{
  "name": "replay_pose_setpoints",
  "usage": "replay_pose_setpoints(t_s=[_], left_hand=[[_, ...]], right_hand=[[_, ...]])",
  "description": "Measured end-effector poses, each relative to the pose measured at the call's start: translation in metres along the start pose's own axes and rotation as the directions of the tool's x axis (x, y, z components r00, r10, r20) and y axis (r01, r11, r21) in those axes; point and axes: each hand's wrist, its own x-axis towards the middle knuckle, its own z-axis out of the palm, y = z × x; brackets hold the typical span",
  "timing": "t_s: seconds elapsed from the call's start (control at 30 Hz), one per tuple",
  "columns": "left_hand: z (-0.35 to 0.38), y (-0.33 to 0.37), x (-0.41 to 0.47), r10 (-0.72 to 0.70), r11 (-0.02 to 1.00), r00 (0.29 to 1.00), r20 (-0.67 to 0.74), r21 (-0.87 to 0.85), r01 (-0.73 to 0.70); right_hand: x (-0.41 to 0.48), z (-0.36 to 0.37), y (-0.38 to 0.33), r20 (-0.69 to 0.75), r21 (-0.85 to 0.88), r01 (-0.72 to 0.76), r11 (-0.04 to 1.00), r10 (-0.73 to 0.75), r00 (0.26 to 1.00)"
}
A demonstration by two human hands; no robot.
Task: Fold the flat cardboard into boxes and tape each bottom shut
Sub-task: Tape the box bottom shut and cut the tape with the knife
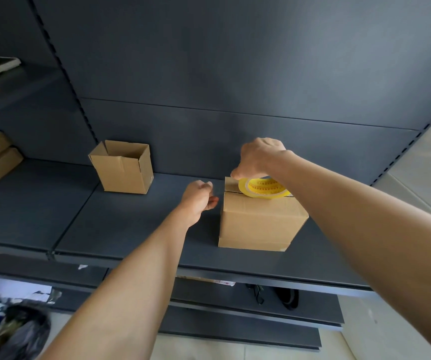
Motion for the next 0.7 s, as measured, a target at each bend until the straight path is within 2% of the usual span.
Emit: replay_pose_setpoints(t_s=[0.23, 0.43, 0.53, 0.63, 0.7], left_hand=[[0.011, -0.013, 0.002, 0.001, 0.989, 1.0, 0.031, 0.148, -0.005], [0.019, -0.017, 0.001, -0.081, 0.985, 0.995, 0.055, 0.158, 0.071], [0.013, -0.018, 0.0, -0.109, 0.954, 0.994, 0.003, 0.282, 0.104], [0.011, -0.02, -0.006, -0.072, 0.899, 0.995, -0.072, 0.427, 0.096], [0.013, -0.022, -0.009, 0.044, 0.893, 0.994, -0.096, 0.449, 0.004]], right_hand=[[0.006, 0.006, -0.005, -0.054, -0.006, -0.021, 1.0, 0.021, 0.998], [0.009, 0.007, -0.004, -0.091, 0.034, -0.057, 0.998, 0.06, 0.994], [0.011, 0.007, -0.005, -0.088, 0.038, -0.066, 0.997, 0.069, 0.994], [0.012, 0.006, -0.005, -0.083, 0.036, -0.066, 0.997, 0.068, 0.994], [0.012, 0.007, -0.005, -0.087, 0.032, -0.066, 0.997, 0.069, 0.994]])
